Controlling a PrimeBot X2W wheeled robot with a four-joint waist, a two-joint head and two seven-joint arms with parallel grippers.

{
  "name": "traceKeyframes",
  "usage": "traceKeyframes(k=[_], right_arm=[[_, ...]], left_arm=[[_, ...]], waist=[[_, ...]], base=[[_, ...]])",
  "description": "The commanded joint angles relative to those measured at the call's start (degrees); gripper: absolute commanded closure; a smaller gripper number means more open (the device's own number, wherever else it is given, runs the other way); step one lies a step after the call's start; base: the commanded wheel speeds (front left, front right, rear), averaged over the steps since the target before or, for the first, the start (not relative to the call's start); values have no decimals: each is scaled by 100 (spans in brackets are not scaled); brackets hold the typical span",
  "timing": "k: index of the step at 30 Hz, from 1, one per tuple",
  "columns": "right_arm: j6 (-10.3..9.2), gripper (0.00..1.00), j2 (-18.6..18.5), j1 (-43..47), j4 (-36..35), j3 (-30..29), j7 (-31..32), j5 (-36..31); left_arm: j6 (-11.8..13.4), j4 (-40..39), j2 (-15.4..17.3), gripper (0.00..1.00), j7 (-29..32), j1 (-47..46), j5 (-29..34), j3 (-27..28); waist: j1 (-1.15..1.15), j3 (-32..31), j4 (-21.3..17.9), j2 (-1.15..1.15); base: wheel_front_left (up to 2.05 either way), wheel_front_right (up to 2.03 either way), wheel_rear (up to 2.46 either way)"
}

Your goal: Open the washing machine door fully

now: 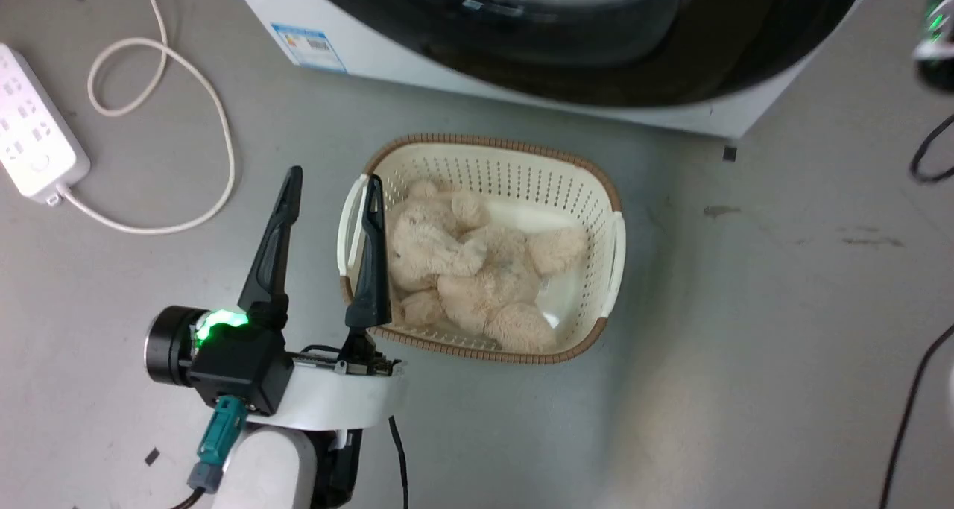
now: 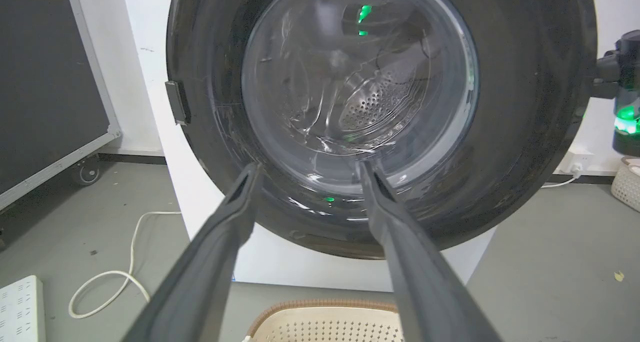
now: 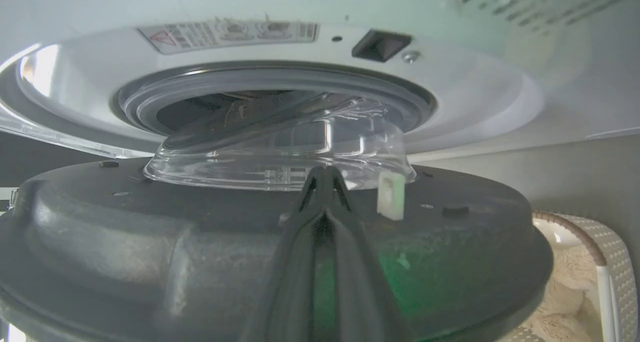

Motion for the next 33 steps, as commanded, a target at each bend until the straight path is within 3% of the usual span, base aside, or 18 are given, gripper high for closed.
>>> traceKeyframes(k=[1, 8, 14, 24, 28, 29, 33], right_arm=[[6, 100, 215, 107, 98, -34, 211, 135], [6, 100, 442, 795, -89, -56, 898, 430], [6, 100, 491, 1540, -296, 427, 1412, 904], [6, 100, 494, 2556, -579, 2469, 1406, 2775], [6, 100, 494, 2987, -933, 3376, 1191, 3512], [6, 100, 494, 3298, -1261, 3982, 960, 3926], [6, 100, 494, 3674, -1654, 4646, 661, 4369]], left_arm=[[39, 32, 0, 0, -61, 26, -23, -38], [17, 215, 0, 0, -126, 241, -82, -84], [-2, 368, 0, 0, -126, 422, -125, -116], [-99, 598, 0, 0, -126, 712, -249, -126], [-166, 720, 0, 0, -126, 820, -326, -148], [-237, 818, 0, 0, -126, 864, -342, -175], [-287, 897, 0, 0, -126, 917, -360, -186]], waist=[[0, -149, -27, 0], [0, -596, -65, 0], [0, -978, -57, 0], [0, -1374, 6, 0], [0, -1427, 54, 0], [0, -1458, 103, 0], [0, -1503, 165, 0]], base=[[0, 0, 0], [0, 0, 0], [0, 0, 0], [0, 0, 0], [0, 0, 0], [0, 0, 0], [0, 0, 0]])
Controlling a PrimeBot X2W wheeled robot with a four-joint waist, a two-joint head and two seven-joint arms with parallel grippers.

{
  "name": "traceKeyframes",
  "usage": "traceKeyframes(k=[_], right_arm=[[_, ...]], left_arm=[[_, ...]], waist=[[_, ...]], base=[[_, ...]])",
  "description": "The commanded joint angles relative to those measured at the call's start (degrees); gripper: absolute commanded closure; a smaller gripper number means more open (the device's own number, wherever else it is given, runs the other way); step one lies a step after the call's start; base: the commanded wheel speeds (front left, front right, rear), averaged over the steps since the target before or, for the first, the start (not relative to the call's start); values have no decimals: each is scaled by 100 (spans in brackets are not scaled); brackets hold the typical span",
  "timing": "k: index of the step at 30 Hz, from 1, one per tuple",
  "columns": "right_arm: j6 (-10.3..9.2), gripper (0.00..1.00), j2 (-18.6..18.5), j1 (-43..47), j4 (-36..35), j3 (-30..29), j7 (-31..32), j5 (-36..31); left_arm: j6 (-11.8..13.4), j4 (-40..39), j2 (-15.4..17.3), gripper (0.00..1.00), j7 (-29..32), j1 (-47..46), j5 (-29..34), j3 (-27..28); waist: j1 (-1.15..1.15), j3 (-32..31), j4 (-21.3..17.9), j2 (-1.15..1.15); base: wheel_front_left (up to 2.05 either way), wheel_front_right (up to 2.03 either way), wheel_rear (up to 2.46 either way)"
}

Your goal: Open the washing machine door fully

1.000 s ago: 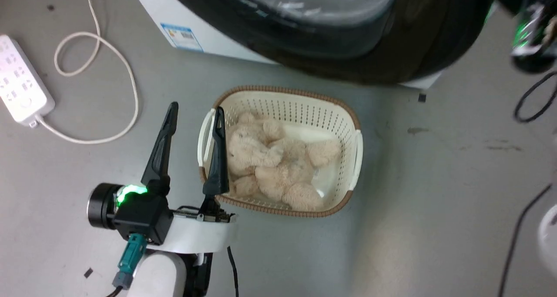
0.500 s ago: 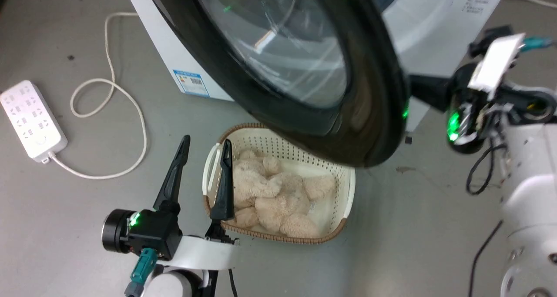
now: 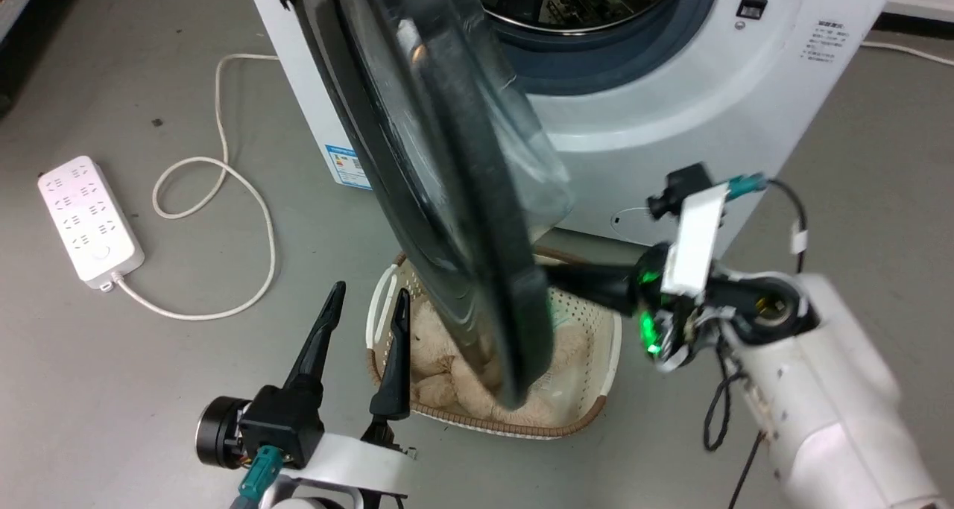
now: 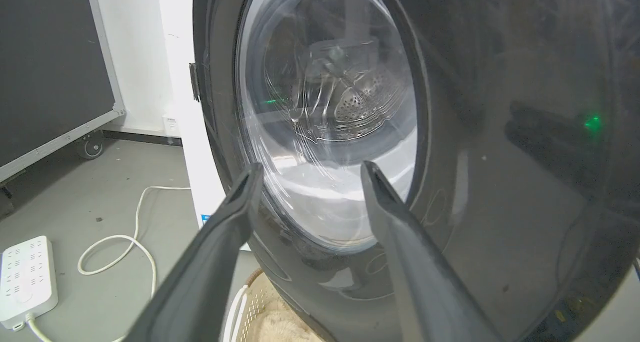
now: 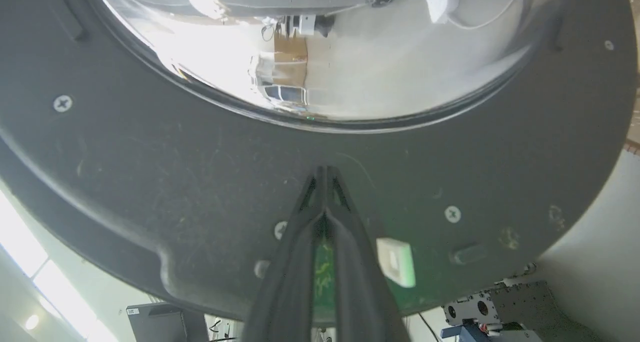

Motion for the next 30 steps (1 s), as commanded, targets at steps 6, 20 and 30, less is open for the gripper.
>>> traceKeyframes(k=[6, 20, 30], right_arm=[[6, 98, 32, 517, -441, 666, -648, 239], [6, 0, -1164, 1369, -2315, 518, -3768, -2411], [6, 0, -1337, 2791, -2981, -24, -6635, -5813]], left_arm=[[-55, 88, 3, 0, -30, 132, -3, 30], [-215, 202, 6, 0, -30, 280, -105, 342], [-382, 258, 109, 0, -30, 518, -198, 662]], waist=[[1, -141, 34, 0], [1, -744, -480, 0], [1, -1091, -899, 0]], base=[[0, 0, 0], [0, 0, 0], [0, 0, 0]])
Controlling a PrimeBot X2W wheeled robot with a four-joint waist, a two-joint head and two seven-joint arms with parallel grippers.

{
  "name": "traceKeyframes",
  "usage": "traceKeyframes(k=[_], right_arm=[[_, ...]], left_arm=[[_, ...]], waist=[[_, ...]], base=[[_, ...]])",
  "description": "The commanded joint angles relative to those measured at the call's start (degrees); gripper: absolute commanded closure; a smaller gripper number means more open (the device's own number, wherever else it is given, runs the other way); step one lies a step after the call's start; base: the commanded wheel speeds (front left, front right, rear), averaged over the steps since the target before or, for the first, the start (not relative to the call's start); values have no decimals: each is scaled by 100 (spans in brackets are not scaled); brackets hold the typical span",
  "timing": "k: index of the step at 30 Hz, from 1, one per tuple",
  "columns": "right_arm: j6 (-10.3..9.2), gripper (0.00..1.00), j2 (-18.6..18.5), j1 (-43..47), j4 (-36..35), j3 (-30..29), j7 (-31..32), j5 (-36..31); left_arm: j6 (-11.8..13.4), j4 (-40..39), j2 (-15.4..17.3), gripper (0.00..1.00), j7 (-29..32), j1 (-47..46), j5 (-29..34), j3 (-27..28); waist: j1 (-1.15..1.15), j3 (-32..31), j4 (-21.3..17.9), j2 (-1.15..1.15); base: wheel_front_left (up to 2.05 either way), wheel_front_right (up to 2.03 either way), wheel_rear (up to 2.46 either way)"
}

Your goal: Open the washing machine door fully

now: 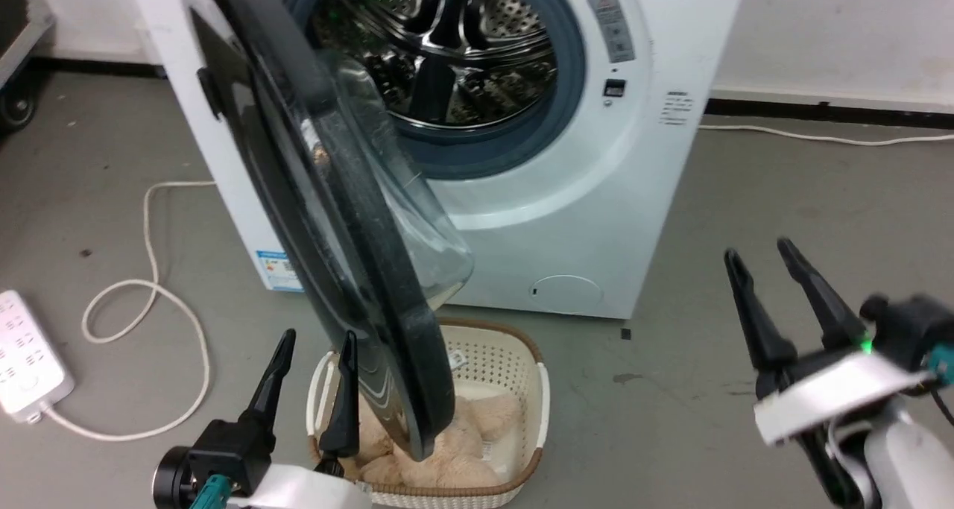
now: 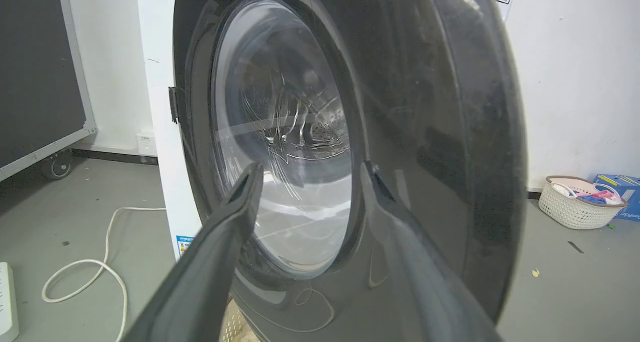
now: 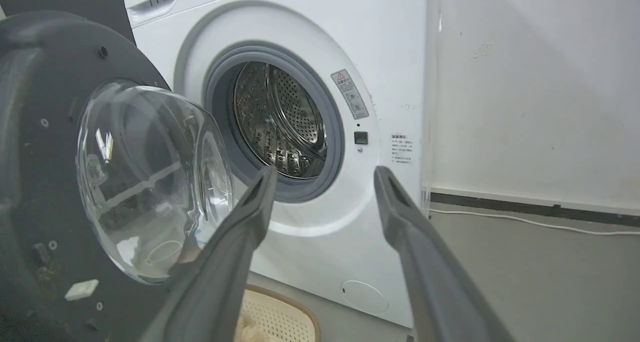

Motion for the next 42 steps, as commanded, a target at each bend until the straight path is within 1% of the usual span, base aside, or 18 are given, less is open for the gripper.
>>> traceKeyframes(k=[1, 2, 7, 9, 11, 16, 20, 24, 25, 26, 28, 32, 34, 36, 37, 40, 42], right_arm=[[5, 0, 39, 197, -105, -59, -116, -352], [5, 0, 96, 349, -171, -195, -205, -678], [5, 0, 764, 1115, -691, -1001, -435, -1849], [5, 0, 1048, 1428, -916, -1266, -466, -2145], [5, 0, 1211, 1714, -1070, -1365, -478, -2344], [5, 0, 1364, 2106, -1146, -1412, -478, -2417], [5, 0, 1388, 2154, -1167, -1348, -436, -2442], [5, 0, 1393, 2165, -1193, -1326, -417, -2318], [5, 0, 1394, 2163, -1193, -1321, -415, -2293], [5, 0, 1394, 2157, -1192, -1316, -413, -2268], [5, 0, 1394, 2142, -1185, -1320, -407, -2216], [5, 0, 1395, 2112, -1178, -1347, -388, -2171], [5, 0, 1395, 2109, -1180, -1359, -379, -2163], [5, 0, 1395, 2111, -1192, -1377, -370, -2159], [5, 0, 1395, 2111, -1198, -1388, -365, -2158], [5, 0, 1395, 2119, -1210, -1408, -347, -2162], [5, 0, 1395, 2126, -1212, -1405, -331, -2164]], left_arm=[[-30, 22, 32, 0, -30, 93, -37, 29], [-39, 34, 40, 0, -30, 111, -46, 40], [-57, 102, 49, 0, -30, 167, -69, 55], [-56, 141, 47, 0, -30, 192, -79, 48], [-53, 166, 45, 0, -30, 218, -80, 41], [-19, 255, 46, 0, -30, 317, -77, 45], [6, 363, 87, 0, -30, 371, -33, 34], [11, 383, 95, 0, -30, 362, -14, 17], [1, 384, 96, 52, -30, 354, -17, 11], [-26, 373, 108, 100, -30, 341, -16, -2], [-26, 269, 122, 100, -30, 303, 17, 18], [124, -293, 63, 100, -30, 197, -60, 310], [200, -718, 31, 100, -30, 111, -81, 454], [283, -1244, -25, 100, -30, -50, -388, 644], [309, -1528, -34, 100, -30, -159, -398, 694], [396, -2326, -45, 100, -30, -518, -252, 727], [441, -2747, -47, 100, -16, -738, -131, 653]], waist=[[1, -48, -93, 0], [1, -52, -113, 0], [1, -91, -150, 0], [1, -109, -148, 0], [1, -118, -146, 0], [1, -119, -161, 0], [1, -109, -181, 0], [1, -77, -172, 0], [1, -69, -169, 0], [1, -62, -166, 0], [1, -54, -160, 0], [1, -66, -149, 0], [1, -88, -138, 0], [1, -102, -122, 0], [1, -106, -113, 0], [1, -144, -93, 0], [1, -168, -86, 0]], base=[[0, 0, 0], [0, 0, 0], [0, 0, 0], [0, 0, 0], [0, 0, 0], [0, 0, 0], [0, 0, 0], [0, 0, 0], [0, 0, 0], [0, 0, 0], [0, 0, 0], [0, 0, 0], [0, 0, 0], [0, 0, 0], [0, 0, 0], [0, 0, 0], [0, 0, 0]])
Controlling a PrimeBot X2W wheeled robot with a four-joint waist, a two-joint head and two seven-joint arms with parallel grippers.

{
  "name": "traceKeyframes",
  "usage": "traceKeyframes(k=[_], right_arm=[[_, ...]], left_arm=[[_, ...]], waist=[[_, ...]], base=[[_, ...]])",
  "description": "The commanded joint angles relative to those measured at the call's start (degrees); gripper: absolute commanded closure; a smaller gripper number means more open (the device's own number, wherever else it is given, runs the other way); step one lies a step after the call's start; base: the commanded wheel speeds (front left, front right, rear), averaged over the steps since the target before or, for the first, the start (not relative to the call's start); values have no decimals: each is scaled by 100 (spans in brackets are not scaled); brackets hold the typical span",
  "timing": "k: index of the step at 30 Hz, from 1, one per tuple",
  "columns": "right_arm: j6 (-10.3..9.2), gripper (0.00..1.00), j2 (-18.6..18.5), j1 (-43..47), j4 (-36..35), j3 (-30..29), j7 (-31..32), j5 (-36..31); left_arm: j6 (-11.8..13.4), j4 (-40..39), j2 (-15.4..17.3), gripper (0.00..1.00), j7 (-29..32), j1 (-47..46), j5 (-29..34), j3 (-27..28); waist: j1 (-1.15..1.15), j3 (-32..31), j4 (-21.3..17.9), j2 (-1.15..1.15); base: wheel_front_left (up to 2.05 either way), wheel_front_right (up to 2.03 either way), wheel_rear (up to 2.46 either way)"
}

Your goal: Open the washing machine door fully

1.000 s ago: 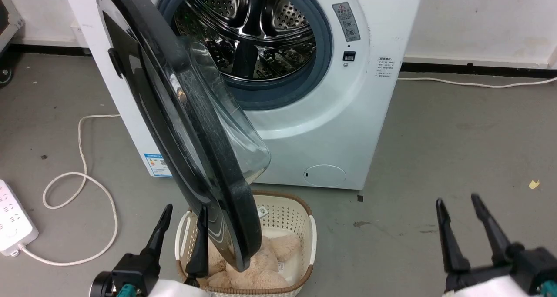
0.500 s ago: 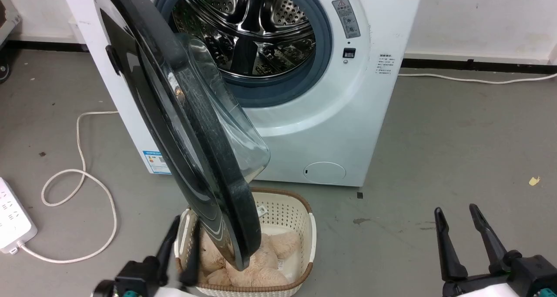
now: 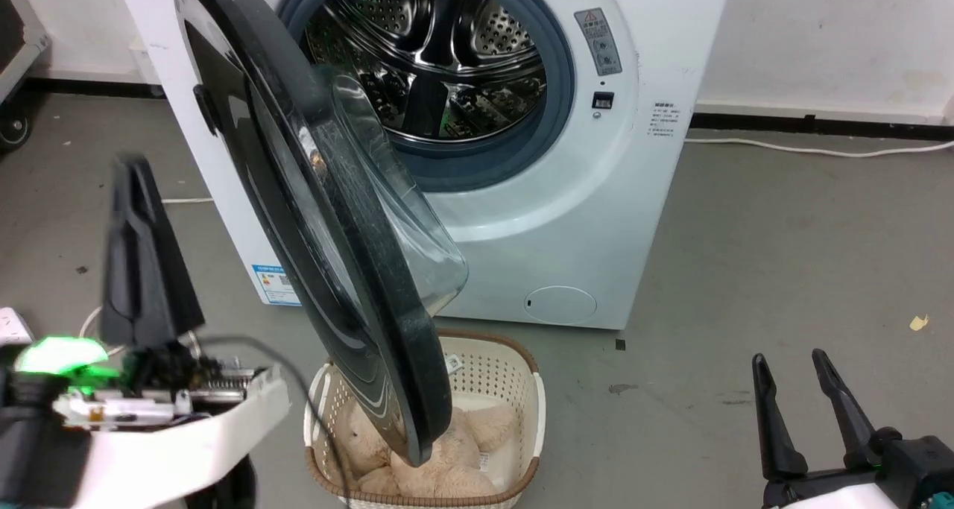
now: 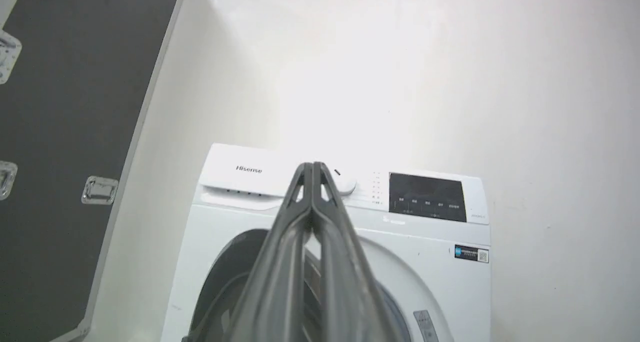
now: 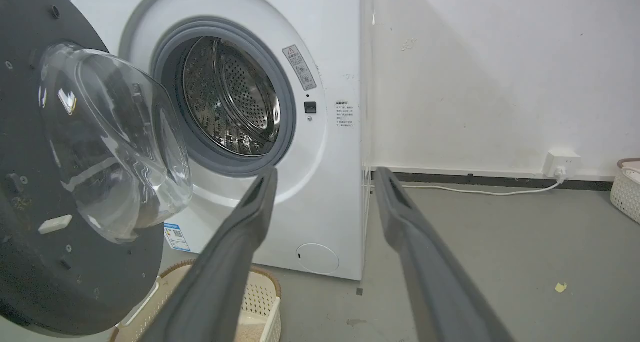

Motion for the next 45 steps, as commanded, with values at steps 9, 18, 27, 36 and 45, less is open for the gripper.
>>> traceKeyframes(k=[9, 18, 27, 36, 45], right_arm=[[3, 0, 23, 4, 55, 64, 12, 133], [3, 0, 23, -37, 138, 61, -42, 169], [3, 0, 23, -129, 199, 78, -66, 164], [3, 0, 24, -133, 292, 53, -93, 172], [3, 0, 24, -31, 335, 50, -61, 159]], left_arm=[[-19, -674, -13, 100, 1042, -322, 322, -1260], [-80, 806, -29, 100, 1589, 457, 152, -2694], [189, 2385, -16, 100, 1548, 391, 131, -2613], [377, 3003, 74, 100, 1162, 288, -1, -2216], [379, 3047, 138, 100, 994, 523, -85, -2235]], waist=[[0, -36, -59, 0], [0, 46, -137, 0], [0, 274, -184, 0], [0, 312, 77, 0], [0, 178, 874, 0]], base=[[0, 0, 0], [0, 0, 0], [0, 0, 0], [0, 0, 0], [0, 0, 0]])
